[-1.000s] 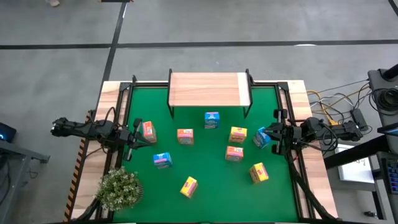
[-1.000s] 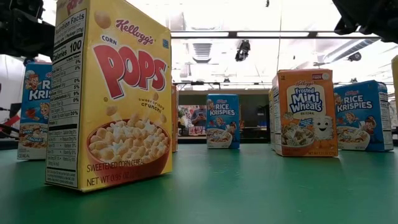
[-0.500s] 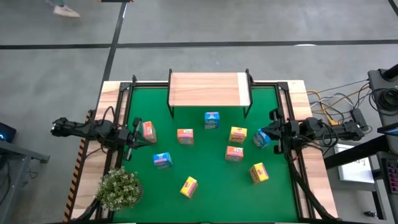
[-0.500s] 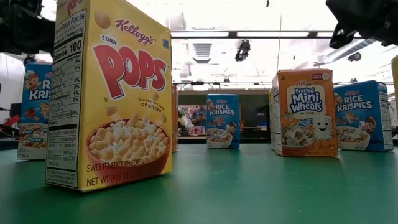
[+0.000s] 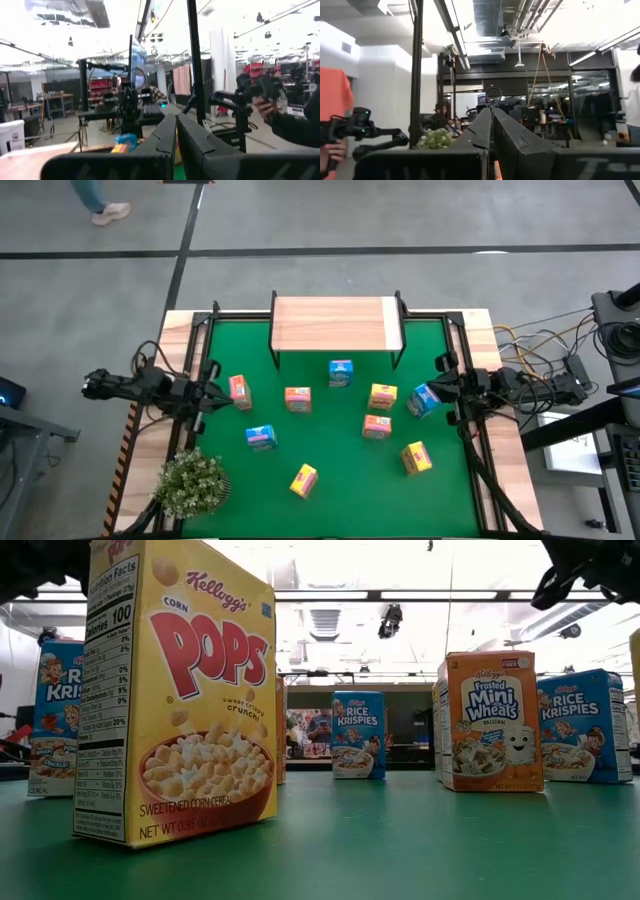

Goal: Stack cereal on shelf
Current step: Put the top right yellow cereal box on the shelf

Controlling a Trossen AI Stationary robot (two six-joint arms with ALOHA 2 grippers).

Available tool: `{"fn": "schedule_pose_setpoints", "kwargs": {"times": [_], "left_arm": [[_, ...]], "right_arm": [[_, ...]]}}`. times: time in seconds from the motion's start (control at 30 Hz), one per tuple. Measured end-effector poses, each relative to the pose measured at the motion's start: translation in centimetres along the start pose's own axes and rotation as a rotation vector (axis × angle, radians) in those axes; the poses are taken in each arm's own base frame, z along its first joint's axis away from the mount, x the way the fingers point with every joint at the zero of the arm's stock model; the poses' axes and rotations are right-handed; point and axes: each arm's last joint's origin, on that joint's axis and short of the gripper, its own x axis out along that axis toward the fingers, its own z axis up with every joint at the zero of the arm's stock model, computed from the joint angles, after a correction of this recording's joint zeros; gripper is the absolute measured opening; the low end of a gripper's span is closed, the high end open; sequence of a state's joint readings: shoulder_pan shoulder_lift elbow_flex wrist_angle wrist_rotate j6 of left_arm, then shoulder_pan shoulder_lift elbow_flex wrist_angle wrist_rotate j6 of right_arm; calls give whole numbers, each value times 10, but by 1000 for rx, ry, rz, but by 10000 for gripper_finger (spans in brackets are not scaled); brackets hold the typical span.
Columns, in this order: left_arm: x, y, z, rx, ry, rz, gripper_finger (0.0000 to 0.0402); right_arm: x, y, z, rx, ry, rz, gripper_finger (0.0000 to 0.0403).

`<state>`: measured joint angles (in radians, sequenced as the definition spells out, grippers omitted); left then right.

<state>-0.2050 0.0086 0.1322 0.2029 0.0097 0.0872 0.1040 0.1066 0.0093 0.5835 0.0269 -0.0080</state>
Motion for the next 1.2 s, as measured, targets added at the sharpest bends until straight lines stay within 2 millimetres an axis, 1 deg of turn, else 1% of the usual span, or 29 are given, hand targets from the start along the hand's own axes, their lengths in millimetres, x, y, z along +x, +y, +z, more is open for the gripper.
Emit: {"fn": "schedule_pose_setpoints", "kwargs": {"times": [0.13, 0.23, 0.43, 0.53, 0.6, 0.67, 0.77, 0.83, 0.9, 1.0, 1.1, 1.2], "left_arm": [[0, 0, 1, 0, -6, 0, 0], [0, 0, 1, 0, -14, 1, 0], [0, 1, 10, 1, -103, 9, 0], [-1, 1, 15, 9, -160, 18, 0], [-2, 3, 21, 22, -218, 58, 0], [-4, 5, 26, 25, -266, 128, 0], [-5, 8, 28, 25, -274, 229, 0], [-5, 9, 26, 40, -256, 256, 0], [-3, 9, 24, 62, -223, 259, 0], [-2, 9, 22, 94, -205, 263, 0], [-3, 9, 24, 134, -213, 275, 0], [-3, 9, 26, 173, -229, 283, 0]], "right_arm": [[0, 0, 0, -15, 0, -3, 9], [0, 0, 4, -10, -38, -8, 9], [-1, 0, 12, 19, -127, 0, 9], [-2, 0, 18, -25, -187, -6, 9], [-1, 0, 21, -27, -205, -16, 9], [4, -1, 23, 1, -182, -28, 9], [16, -1, 28, 20, -142, -26, 9], [27, 0, 32, 18, -108, -27, 9], [41, 0, 36, -1, -73, -28, 9], [67, 0, 38, -19, 20, -66, 9], [92, -2, 51, -24, 78, -128, 9], [114, -1, 67, -25, 152, -132, 9]]}}
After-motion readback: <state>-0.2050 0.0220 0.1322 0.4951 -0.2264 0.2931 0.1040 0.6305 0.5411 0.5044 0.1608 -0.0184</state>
